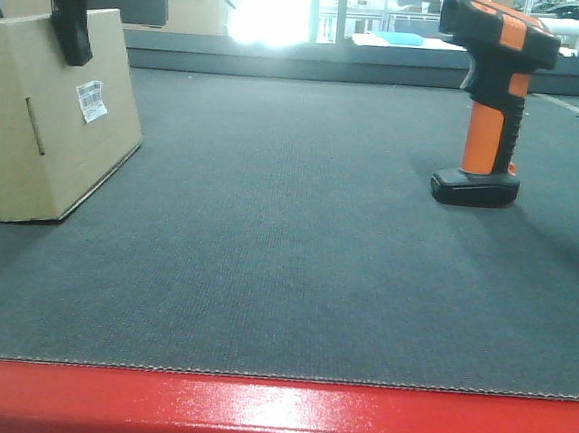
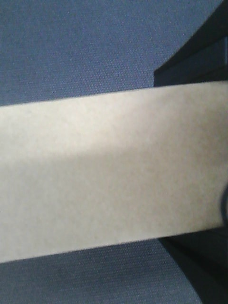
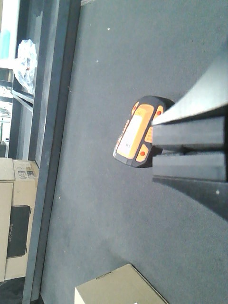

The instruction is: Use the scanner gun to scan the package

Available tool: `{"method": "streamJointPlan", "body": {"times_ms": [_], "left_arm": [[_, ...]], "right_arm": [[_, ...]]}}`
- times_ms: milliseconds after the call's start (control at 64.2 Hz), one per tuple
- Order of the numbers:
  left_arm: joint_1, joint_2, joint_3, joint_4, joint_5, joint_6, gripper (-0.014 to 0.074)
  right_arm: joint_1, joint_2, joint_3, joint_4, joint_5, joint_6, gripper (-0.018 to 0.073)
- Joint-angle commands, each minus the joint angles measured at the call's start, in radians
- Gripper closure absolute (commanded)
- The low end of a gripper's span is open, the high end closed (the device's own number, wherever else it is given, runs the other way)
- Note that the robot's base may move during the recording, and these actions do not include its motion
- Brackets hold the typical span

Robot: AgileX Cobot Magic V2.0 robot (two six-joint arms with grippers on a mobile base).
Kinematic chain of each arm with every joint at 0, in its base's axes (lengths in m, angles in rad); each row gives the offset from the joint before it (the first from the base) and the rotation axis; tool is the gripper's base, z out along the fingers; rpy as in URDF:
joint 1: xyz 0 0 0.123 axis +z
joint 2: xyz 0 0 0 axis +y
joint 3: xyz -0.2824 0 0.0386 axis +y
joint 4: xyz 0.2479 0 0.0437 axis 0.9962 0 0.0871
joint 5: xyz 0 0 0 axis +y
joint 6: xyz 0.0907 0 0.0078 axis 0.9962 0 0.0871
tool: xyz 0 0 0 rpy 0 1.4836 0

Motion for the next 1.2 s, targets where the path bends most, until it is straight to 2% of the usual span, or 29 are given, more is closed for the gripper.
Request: {"method": "streamJointPlan", "body": {"times_ms": [0, 109, 171, 265, 343, 577, 717, 842, 951, 1044, 1138, 1185], "left_arm": [[-0.002, 0.006, -0.006, -0.001, -0.009, -0.012, 0.0412], [-0.002, -0.006, -0.006, -0.001, -0.009, -0.012, 0.0108], [-0.002, -0.015, -0.006, -0.001, -0.009, -0.013, -0.0033], [-0.002, -0.044, -0.006, -0.001, -0.009, -0.012, 0.0064], [-0.007, -0.081, -0.006, -0.001, -0.009, -0.012, 0.0108], [-0.017, -0.201, -0.006, 0.017, -0.009, -0.012, 0.012], [-0.017, -0.268, 0.04, 0.019, -0.009, -0.009, 0.0145], [-0.017, -0.346, 0.128, 0.019, -0.04, -0.008, 0.0289], [-0.017, -0.434, 0.238, 0.021, -0.134, -0.008, 0.0487], [-0.017, -0.515, 0.332, 0.038, -0.219, -0.008, 0.0607], [-0.017, -0.597, 0.426, 0.043, -0.3, -0.008, 0.0705], [-0.017, -0.641, 0.467, 0.043, -0.348, -0.008, 0.0708]], "right_arm": [[-0.005, -0.009, -0.003, -0.015, -0.005, -0.005, 0.0713], [-0.005, -0.009, -0.003, -0.015, -0.004, -0.005, 0.0713], [-0.005, -0.009, -0.003, -0.015, 0.008, -0.005, 0.0713], [-0.005, -0.009, -0.003, -0.017, 0.015, -0.005, 0.0713], [-0.013, -0.009, -0.003, -0.017, 0.015, -0.005, 0.0713], [-0.165, -0.009, -0.003, -0.023, 0.062, -0.005, 0.0713], [-0.179, -0.009, -0.003, -0.023, 0.062, -0.005, 0.0713], [-0.179, -0.009, -0.003, -0.023, 0.077, -0.005, 0.0713], [-0.179, -0.009, -0.003, -0.023, 0.084, -0.005, 0.0713], [-0.179, -0.009, -0.003, -0.023, 0.093, -0.005, 0.0713], [-0.179, -0.016, 0.025, -0.023, 0.078, -0.005, 0.0713], [-0.179, -0.021, 0.052, -0.023, 0.06, -0.005, 0.0713]]}}
